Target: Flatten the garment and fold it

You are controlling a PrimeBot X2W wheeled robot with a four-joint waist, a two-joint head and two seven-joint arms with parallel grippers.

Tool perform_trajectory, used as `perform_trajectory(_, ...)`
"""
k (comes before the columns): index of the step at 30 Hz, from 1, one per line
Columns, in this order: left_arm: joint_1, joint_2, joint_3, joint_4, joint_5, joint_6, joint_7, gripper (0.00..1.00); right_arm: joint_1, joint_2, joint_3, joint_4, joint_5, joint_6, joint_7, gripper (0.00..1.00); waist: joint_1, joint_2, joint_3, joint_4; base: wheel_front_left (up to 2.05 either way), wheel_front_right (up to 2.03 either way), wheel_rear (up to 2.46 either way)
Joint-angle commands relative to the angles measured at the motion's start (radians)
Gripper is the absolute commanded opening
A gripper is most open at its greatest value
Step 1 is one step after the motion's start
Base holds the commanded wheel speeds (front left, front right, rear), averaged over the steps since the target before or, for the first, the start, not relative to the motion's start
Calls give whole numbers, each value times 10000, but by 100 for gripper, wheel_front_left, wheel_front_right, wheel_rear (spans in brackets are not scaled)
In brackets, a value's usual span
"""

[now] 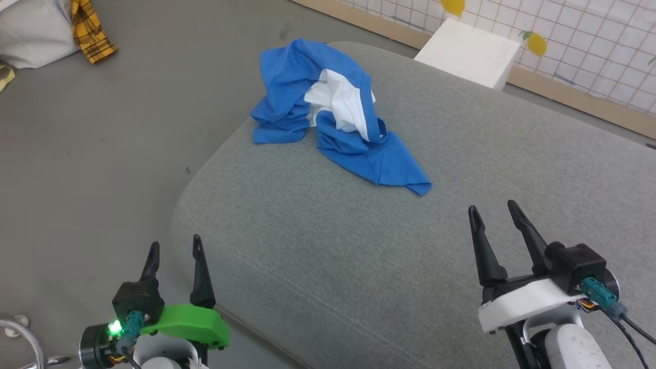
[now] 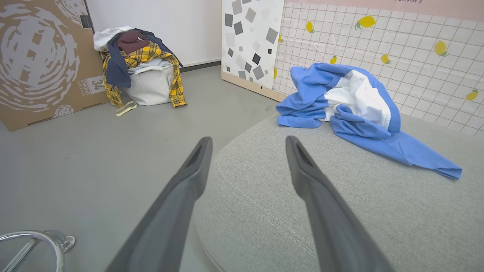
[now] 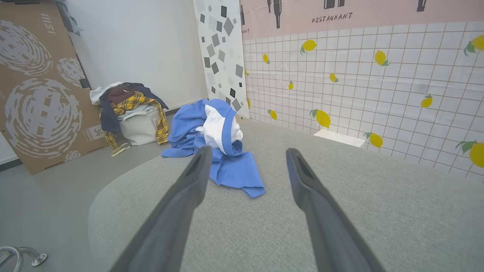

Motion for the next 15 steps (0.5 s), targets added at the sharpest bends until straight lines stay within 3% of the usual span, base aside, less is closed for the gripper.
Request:
perform_trajectory(1, -196, 75, -26, 48, -183, 114, -94, 100, -164, 11, -6, 53, 151, -19, -104, 100, 0, 0, 28, 101, 0, 0, 0)
perform_trajectory(11, -192, 114, -92, -6, -253, 144, -121, 100, -176, 11, 31, 77, 226, -19, -171, 100, 0, 0, 87, 57, 0, 0, 0)
perform_trajectory(15, -605, 28, -75, -48, -879, -323, 205, 100, -361, 11, 64, 6, 187, -19, -126, 100, 0, 0, 362, -133, 0, 0, 0)
